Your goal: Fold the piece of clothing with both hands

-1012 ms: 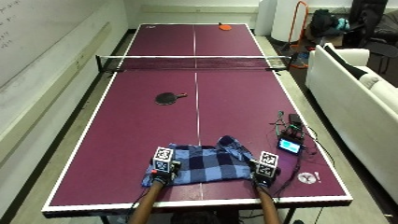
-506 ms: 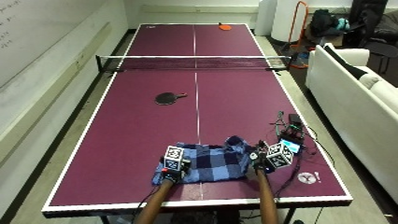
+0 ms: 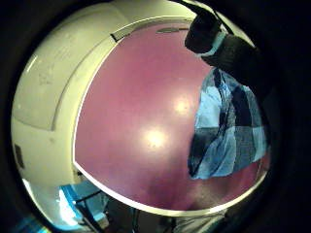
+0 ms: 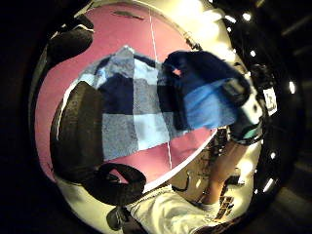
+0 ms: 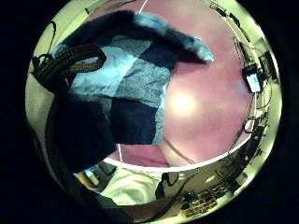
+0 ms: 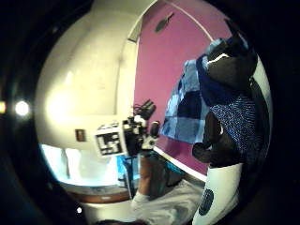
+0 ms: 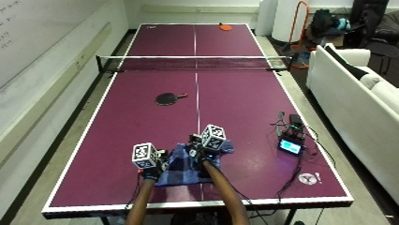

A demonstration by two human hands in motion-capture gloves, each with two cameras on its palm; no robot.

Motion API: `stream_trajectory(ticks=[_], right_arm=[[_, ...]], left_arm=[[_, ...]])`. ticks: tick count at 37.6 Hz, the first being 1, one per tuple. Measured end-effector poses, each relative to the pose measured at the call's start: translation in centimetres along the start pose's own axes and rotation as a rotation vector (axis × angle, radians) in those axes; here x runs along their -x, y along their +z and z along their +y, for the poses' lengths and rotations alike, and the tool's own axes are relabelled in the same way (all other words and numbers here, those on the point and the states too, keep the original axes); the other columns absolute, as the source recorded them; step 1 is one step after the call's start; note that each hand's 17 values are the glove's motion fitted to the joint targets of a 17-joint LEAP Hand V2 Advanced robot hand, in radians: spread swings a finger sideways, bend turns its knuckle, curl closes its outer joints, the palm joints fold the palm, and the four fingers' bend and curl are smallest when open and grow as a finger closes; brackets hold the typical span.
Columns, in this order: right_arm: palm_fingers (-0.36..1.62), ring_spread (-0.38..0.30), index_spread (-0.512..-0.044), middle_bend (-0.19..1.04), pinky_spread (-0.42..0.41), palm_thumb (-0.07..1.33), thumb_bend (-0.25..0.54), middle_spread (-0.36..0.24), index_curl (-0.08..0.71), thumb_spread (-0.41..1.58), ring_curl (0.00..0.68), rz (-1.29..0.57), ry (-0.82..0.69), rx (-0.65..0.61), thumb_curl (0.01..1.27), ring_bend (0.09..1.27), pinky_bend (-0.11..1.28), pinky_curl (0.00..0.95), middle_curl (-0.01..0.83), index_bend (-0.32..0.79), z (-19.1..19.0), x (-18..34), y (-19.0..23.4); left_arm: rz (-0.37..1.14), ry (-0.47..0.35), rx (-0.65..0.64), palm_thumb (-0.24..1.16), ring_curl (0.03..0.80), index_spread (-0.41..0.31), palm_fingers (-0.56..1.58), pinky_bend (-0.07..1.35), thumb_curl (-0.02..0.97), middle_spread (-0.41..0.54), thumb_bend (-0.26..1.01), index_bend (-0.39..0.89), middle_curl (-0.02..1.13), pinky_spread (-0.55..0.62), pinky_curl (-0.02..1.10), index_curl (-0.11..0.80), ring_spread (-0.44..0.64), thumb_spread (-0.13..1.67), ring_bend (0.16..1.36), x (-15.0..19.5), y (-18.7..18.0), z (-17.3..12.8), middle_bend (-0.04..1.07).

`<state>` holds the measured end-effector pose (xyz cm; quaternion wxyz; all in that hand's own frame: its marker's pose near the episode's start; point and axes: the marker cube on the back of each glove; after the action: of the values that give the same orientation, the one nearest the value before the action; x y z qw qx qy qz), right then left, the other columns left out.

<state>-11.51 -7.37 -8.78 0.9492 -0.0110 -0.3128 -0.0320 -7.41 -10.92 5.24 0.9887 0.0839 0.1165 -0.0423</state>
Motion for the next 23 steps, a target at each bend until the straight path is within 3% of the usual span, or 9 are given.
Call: stream_trajectory(ticks=[5,9,12,14,17,23], right_arm=[[1.15,-0.253,-0.354,0.36,-0.332,1.02,-0.018,-0.237,0.185,0.91,0.469,0.014,-0.031,0.19,0.45,0.83,0.58,0.39,0.448,0.07,1.2,4.0,4.5],[1.04,-0.254,-0.342,0.29,-0.313,0.92,-0.056,-0.216,0.155,0.97,0.465,-0.189,-0.137,0.27,0.44,0.83,0.61,0.398,0.431,0.01,1.0,5.2,6.8],[0.9,-0.224,-0.332,0.21,-0.245,0.82,-0.062,-0.179,0.158,1.06,0.461,-0.371,-0.211,0.315,0.41,0.79,0.62,0.41,0.415,0.04,1.3,5.4,6.9],[0.83,-0.191,-0.329,0.18,-0.206,0.78,-0.054,-0.152,0.164,1.11,0.452,-0.394,-0.233,0.3,0.39,0.74,0.64,0.418,0.407,0.07,1.3,4.5,6.4],[0.8,-0.156,-0.328,0.17,-0.163,0.74,-0.035,-0.128,0.165,1.18,0.434,-0.326,-0.202,0.275,0.37,0.69,0.65,0.413,0.398,0.08,2.0,2.6,4.8],[0.68,-0.091,-0.327,0.22,-0.018,0.71,-0.016,-0.114,0.211,1.27,0.369,0.144,-0.111,0.102,0.36,0.48,0.57,0.387,0.411,0.17,2.1,-4.9,1.4]], left_arm=[[0.043,-0.057,-0.029,0.28,0.358,-0.171,0.62,0.17,0.195,-0.12,0.02,0.18,0.33,0.36,0.34,0.42,-0.01,1.44,0.53,2.2,-1.7,1.0,0.17],[0.056,-0.076,-0.034,0.3,0.357,-0.175,0.63,0.17,0.202,-0.119,0.03,0.18,0.33,0.36,0.33,0.42,-0.01,1.45,0.53,3.1,-2.6,1.6,0.17],[0.051,-0.069,-0.046,0.31,0.357,-0.176,0.63,0.17,0.206,-0.119,0.03,0.18,0.33,0.36,0.33,0.421,-0.01,1.45,0.53,3.1,-2.9,1.7,0.17],[0.041,-0.058,-0.054,0.32,0.357,-0.177,0.63,0.17,0.208,-0.12,0.03,0.18,0.33,0.36,0.33,0.421,-0.01,1.46,0.53,3.0,-2.5,1.4,0.17],[0.019,-0.028,-0.062,0.32,0.356,-0.177,0.64,0.17,0.21,-0.12,0.03,0.18,0.34,0.36,0.32,0.421,-0.01,1.46,0.53,2.3,-1.9,0.9,0.17],[-0.088,0.045,-0.142,0.33,0.355,-0.178,0.64,0.17,0.213,-0.119,0.02,0.17,0.34,0.36,0.32,0.419,-0.01,1.47,0.52,-0.9,-3.5,0.8,0.17]])
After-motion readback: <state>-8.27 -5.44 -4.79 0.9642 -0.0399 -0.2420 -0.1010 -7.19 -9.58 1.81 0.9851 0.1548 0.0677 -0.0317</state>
